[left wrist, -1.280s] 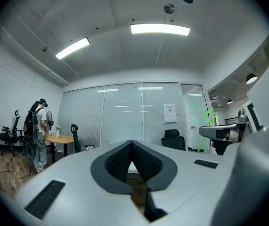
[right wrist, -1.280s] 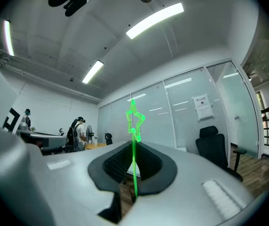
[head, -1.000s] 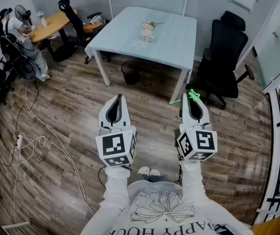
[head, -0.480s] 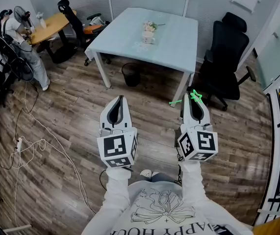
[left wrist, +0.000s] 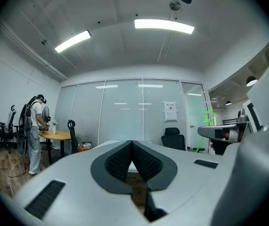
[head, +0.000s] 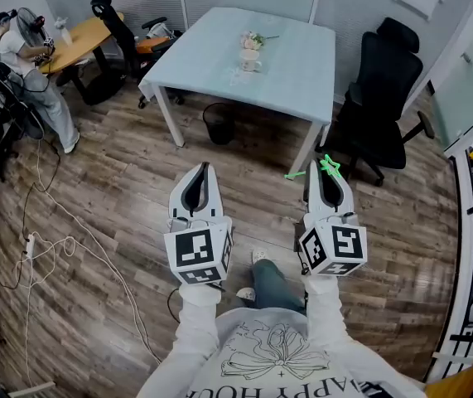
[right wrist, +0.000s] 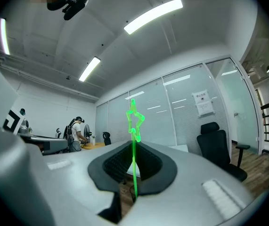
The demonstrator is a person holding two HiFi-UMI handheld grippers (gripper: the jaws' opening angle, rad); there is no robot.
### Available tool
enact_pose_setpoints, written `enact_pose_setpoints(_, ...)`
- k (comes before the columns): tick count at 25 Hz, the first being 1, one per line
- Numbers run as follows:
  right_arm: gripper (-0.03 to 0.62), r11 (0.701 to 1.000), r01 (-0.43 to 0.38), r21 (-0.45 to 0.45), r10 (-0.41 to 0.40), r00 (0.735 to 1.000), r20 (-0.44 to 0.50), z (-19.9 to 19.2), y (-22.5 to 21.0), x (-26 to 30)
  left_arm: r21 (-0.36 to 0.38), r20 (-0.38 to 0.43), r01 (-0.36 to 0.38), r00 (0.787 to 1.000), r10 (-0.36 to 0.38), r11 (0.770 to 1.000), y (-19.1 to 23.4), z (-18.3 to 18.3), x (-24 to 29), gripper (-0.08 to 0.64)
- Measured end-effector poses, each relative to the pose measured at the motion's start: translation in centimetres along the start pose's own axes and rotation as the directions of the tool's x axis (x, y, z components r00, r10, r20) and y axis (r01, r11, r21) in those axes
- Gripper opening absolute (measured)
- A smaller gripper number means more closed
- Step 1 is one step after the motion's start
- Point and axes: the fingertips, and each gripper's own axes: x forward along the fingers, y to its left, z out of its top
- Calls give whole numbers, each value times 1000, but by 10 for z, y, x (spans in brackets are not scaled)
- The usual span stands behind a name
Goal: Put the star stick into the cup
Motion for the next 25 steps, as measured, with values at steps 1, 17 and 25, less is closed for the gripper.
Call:
enact_pose_setpoints(1,25,1000,-2,2,2,1000,-2,-2,-2,6,1,-4,-2,1000,2,1000,1,-2,6,4)
enact_pose_setpoints(17,23,996,-84,19,84,996,21,-2,-57,180,19,12,-67,998,67,998,23,13,171,3)
enact_pose_setpoints(25,23,992,-129,9,129,991,34,-1,-94,278,22,29,-96,995,95,995,26,23,268,4)
